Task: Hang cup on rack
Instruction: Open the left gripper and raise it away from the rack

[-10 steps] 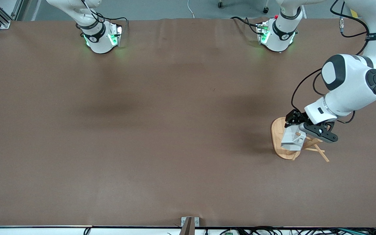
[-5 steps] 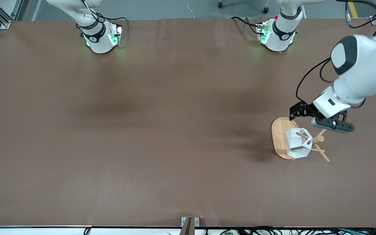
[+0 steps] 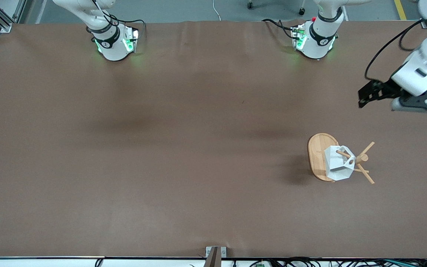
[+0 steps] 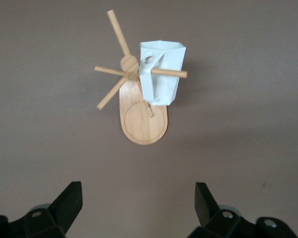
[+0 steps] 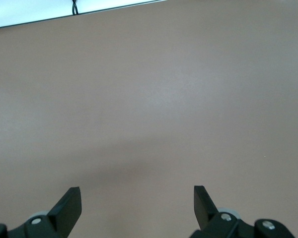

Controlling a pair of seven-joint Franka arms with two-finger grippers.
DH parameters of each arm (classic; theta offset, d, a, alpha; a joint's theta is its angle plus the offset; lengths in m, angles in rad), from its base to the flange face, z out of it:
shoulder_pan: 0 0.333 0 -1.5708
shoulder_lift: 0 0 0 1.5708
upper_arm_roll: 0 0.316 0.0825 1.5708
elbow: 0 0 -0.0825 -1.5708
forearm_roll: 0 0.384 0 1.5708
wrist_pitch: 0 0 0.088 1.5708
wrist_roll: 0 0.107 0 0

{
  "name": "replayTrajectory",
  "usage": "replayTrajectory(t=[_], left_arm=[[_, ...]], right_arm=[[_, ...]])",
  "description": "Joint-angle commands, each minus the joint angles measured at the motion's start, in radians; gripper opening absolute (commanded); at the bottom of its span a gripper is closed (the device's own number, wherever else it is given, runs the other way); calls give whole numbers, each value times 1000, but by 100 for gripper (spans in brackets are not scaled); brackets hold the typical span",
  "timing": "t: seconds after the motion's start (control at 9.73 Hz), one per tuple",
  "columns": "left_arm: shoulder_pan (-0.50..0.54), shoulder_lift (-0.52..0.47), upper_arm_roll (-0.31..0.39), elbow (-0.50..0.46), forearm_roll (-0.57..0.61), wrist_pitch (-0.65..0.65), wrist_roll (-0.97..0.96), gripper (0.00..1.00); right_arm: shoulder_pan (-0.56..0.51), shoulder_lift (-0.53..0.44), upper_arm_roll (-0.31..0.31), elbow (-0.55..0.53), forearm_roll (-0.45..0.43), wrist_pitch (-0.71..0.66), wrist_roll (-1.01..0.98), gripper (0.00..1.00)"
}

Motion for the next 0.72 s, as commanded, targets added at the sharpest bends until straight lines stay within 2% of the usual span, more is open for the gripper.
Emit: replayTrajectory(t=[0.0,0.31,0.62], left_arm=[[-23,-11,3,68,16,-127,-5,100],[-18,-62,-1,66,15,-172,-4,100],[-15,-62,2,68,-16,-180,-2,100]], right_arm=[[-20,-9,15,-5,-5,5,7,100],[-23,-8,14,-6,-4,5,7,100],[-24,-9,12,-6,-2,3,7,100]])
